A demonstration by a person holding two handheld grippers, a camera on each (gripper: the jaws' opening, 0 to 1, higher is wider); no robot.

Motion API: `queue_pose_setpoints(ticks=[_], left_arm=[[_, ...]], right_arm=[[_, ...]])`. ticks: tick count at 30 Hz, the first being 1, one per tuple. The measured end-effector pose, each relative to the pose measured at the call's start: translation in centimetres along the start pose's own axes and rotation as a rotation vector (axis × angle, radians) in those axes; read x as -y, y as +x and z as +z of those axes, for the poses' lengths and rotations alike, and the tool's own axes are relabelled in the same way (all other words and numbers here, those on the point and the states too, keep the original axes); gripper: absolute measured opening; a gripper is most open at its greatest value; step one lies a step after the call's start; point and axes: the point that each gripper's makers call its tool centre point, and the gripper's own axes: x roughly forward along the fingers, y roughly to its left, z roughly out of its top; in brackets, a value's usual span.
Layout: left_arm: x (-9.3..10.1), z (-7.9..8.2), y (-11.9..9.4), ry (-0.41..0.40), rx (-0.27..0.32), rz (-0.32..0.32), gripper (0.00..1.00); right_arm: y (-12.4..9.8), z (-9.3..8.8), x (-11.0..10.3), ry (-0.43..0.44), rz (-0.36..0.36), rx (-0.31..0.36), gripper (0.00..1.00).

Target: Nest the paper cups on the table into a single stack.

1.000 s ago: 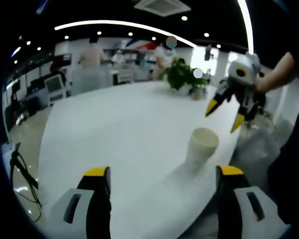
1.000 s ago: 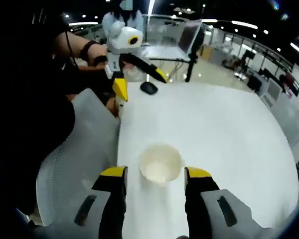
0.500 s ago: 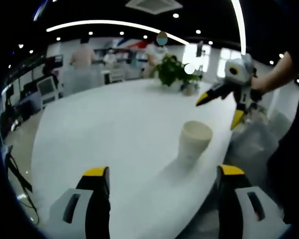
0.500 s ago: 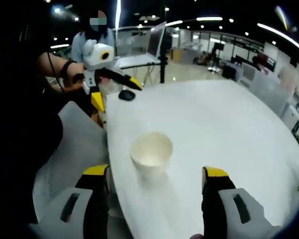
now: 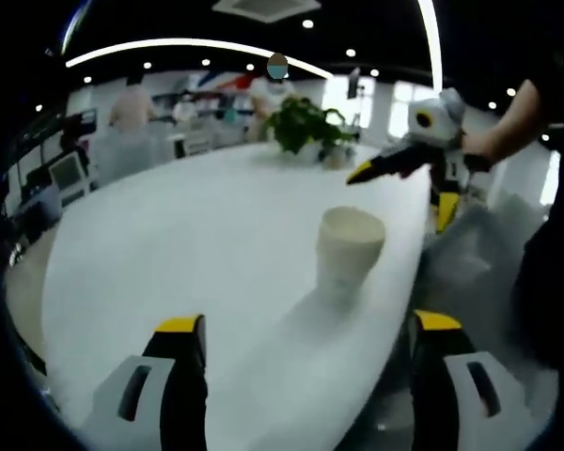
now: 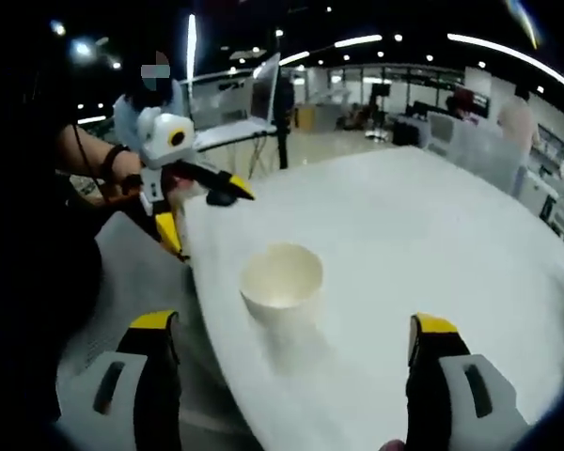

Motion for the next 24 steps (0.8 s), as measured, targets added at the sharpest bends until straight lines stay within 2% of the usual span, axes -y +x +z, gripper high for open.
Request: queue_pose_setpoints(ticks=[3, 9, 11, 17, 20, 24], left_arm=[[0.8, -0.5, 1.0, 0.009, 0.014, -0.035, 0.88], [2.0, -1.8, 3.1, 0.01, 0.013, -0.081, 0.88], [2.2, -2.1, 3.8, 0.014, 0.013, -0.091, 0.87], [3.2, -2.0, 5.7, 0.043, 0.03, -0.131, 0.86], [3.4, -1.5, 6.5, 0.045, 0.055, -0.15, 0.85], [3.9, -1.2, 7.6, 0.095, 0.074, -0.183, 0.83]], right_arm=[[0.5, -0.5, -0.3, 0.022, -0.016, 0.02, 0.94], [1.5, -1.2, -0.8, 0.01, -0.039, 0.052, 0.8], [2.1, -1.4, -0.9, 0.04, -0.043, 0.055, 0.78], [3.6, -1.4, -0.7, 0.055, -0.061, 0.075, 0.76], [4.5, -0.9, -1.0, 0.026, -0.061, 0.08, 0.75], [5.4, -0.6, -1.2, 0.011, -0.06, 0.084, 0.75]])
